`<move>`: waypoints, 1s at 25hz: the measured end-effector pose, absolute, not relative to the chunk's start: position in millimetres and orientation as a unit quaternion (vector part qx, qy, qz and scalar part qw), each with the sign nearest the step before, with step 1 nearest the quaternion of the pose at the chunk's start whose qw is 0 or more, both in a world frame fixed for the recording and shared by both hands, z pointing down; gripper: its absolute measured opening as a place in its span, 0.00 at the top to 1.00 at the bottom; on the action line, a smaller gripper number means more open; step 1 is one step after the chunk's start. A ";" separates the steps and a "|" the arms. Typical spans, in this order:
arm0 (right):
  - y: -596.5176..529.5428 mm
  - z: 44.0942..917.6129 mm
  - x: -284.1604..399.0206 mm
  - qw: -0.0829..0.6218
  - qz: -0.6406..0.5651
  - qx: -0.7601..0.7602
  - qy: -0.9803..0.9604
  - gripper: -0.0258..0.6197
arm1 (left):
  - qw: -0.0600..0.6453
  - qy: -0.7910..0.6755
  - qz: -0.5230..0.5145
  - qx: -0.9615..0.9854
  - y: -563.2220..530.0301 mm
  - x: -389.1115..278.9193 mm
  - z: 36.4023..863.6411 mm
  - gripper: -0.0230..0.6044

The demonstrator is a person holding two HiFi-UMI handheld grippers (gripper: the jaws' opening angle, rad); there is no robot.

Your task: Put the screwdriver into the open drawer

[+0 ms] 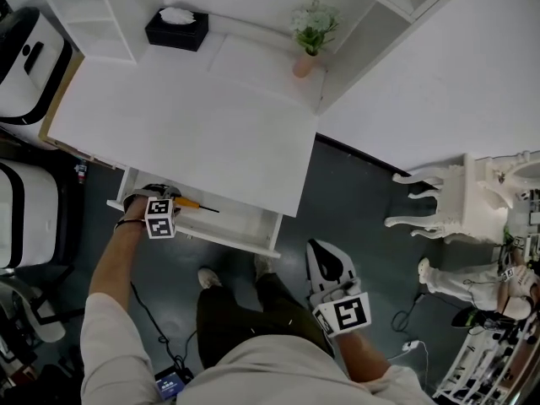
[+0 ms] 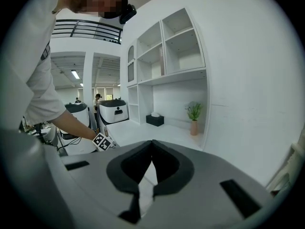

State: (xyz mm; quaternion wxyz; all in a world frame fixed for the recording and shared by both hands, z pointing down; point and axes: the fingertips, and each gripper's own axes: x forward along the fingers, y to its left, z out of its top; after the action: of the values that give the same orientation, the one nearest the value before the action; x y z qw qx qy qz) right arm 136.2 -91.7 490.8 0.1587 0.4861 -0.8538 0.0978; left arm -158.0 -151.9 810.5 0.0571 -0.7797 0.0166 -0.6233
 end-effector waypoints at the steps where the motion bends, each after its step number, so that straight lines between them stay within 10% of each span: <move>1: -92.7 489.1 132.8 0.156 0.096 0.482 -0.857 0.96 | 0.055 0.026 -0.618 -0.784 -152.1 -158.7 803.0 0.71; 25: -118.7 432.9 57.4 0.098 0.054 0.405 -0.908 0.95 | -0.049 0.420 -0.212 -0.881 -142.5 -166.7 522.2 0.71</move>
State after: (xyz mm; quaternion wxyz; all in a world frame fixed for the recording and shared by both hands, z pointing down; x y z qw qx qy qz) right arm 57.4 -118.7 432.9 0.0980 0.4045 -0.9077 0.0543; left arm -166.7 -142.5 522.2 -0.0488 -0.8809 0.4204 -0.2118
